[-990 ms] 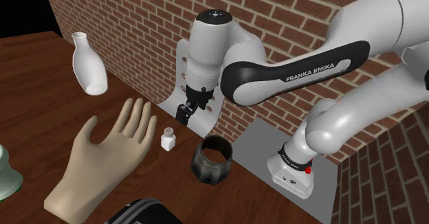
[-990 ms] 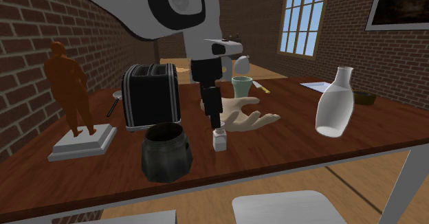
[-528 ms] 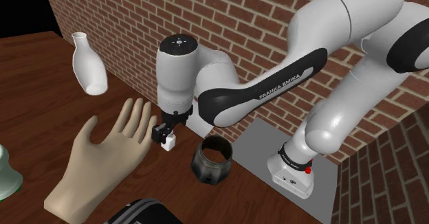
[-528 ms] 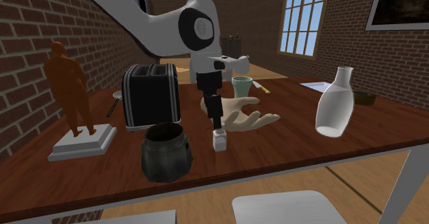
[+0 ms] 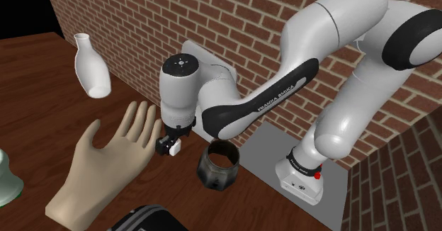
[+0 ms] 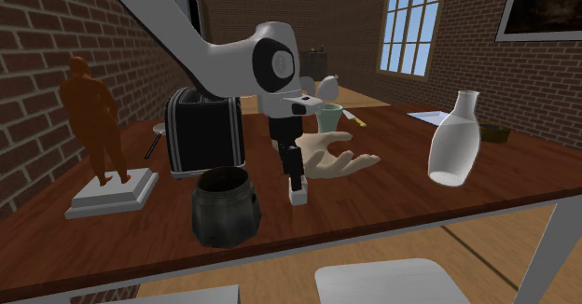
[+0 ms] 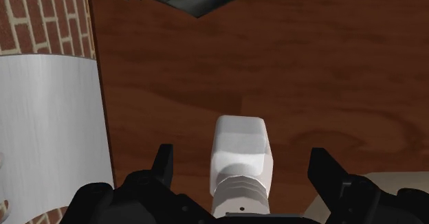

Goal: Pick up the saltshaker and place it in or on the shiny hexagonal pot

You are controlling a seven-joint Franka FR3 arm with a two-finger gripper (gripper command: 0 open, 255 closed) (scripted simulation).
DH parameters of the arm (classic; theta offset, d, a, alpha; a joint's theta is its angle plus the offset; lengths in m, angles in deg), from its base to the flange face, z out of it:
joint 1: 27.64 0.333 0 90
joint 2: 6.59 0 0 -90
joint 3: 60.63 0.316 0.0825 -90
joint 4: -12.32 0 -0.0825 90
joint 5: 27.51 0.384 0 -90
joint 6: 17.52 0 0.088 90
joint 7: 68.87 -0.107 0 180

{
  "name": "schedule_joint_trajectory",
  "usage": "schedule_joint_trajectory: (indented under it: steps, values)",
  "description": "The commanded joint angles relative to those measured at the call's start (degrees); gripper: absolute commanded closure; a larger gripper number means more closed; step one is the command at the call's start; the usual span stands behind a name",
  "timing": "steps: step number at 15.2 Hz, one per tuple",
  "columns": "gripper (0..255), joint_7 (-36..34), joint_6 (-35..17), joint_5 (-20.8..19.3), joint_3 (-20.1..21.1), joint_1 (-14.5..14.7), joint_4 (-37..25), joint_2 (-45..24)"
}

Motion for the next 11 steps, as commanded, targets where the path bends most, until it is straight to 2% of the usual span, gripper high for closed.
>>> schedule_joint_trajectory:
  steps: [1,7,8,11]
  values:
    - [0,-0.27,-0.29,-0.35,-0.04,0.05,0.06,-0.31]
    - [0,-0.27,-0.28,-0.35,-0.04,0.05,0.06,-0.31]
    - [255,-0.27,-0.29,-0.35,-0.04,0.05,0.06,-0.31]
    - [255,-0.27,-0.28,-0.35,-0.04,0.05,0.05,-0.31]
